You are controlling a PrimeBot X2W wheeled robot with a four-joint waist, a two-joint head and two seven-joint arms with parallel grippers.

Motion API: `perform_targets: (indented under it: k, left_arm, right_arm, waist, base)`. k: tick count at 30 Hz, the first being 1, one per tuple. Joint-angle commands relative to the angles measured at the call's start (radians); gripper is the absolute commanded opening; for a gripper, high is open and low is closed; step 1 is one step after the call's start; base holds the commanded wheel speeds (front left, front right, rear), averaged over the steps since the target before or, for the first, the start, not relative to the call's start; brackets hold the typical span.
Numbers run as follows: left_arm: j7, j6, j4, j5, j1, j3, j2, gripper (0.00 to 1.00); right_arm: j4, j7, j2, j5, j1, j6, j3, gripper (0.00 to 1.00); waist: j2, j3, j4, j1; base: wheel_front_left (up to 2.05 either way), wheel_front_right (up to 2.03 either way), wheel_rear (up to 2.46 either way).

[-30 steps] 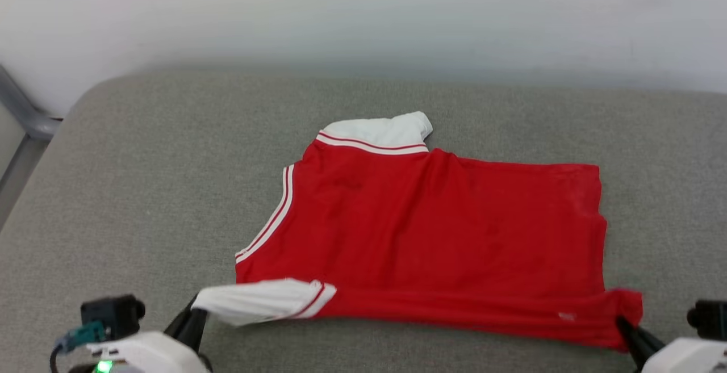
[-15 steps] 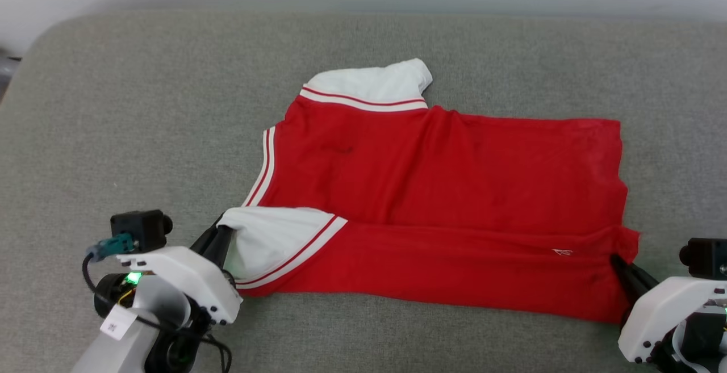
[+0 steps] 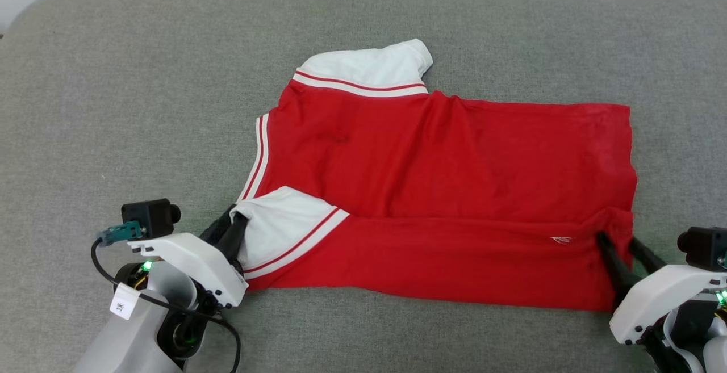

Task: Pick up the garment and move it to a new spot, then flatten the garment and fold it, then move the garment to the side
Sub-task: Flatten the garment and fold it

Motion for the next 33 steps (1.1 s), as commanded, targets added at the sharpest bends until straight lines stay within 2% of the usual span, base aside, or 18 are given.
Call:
perform_targets:
  k: [1,7,11,13,18,24,28,33]
  left_arm:
    - [-0.009,0.003,0.028,0.0,0.004,0.001,0.001,1.0]
    - [-0.013,0.028,0.022,0.005,0.024,0.016,0.033,1.0]
    - [0.044,0.056,-0.017,-0.003,0.045,0.018,0.08,1.0]
    - [0.064,0.062,-0.029,-0.005,0.052,0.019,0.095,1.0]
    - [0.252,0.082,-0.14,-0.073,0.085,0.022,0.179,1.0]
    - [0.453,0.137,-0.265,-0.14,0.085,0.02,0.25,1.0]
    - [0.508,0.163,-0.295,-0.152,0.075,0.015,0.267,1.0]
    - [0.557,0.183,-0.275,-0.17,0.085,-0.002,0.257,1.0]
  right_arm:
    - [-0.005,-0.046,-0.008,0.014,-0.005,-0.002,0.008,1.0]
    - [-0.042,-0.226,-0.021,0.0,0.024,-0.002,0.01,1.0]
    - [-0.065,-0.287,-0.011,-0.026,0.049,-0.002,0.009,1.0]
    - [-0.068,-0.291,-0.004,-0.029,0.057,-0.002,0.009,1.0]
    - [-0.113,-0.286,0.021,-0.055,0.095,-0.002,0.004,1.0]
    - [-0.155,-0.265,0.044,-0.065,0.109,-0.002,0.001,1.0]
    - [-0.171,-0.257,0.052,-0.066,0.103,-0.002,0.0,1.0]
    - [-0.182,-0.256,0.063,-0.062,0.077,-0.002,0.003,1.0]
  waist:
    - [0.0,-0.016,0.003,-0.0001]
    - [0.0,-0.084,0.01,-0.0001]
    - [0.0,-0.134,0.008,-0.0001]
    - [0.0,-0.146,0.007,-0.0001]
    - [0.0,-0.188,-0.003,-0.0001]
    - [0.0,-0.178,-0.025,-0.0001]
    - [0.0,-0.154,-0.04,-0.0001]
    - [0.0,-0.107,-0.068,-0.0001]
  base:
    - [0.0,0.0,0.0]
    - [0.0,0.0,0.0]
    - [0.0,0.0,0.0]
    - [0.0,0.0,0.0]
    - [0.0,0.0,0.0]
    - [0.0,0.0,0.0]
    - [0.0,0.0,0.0]
    - [0.0,0.0,0.0]
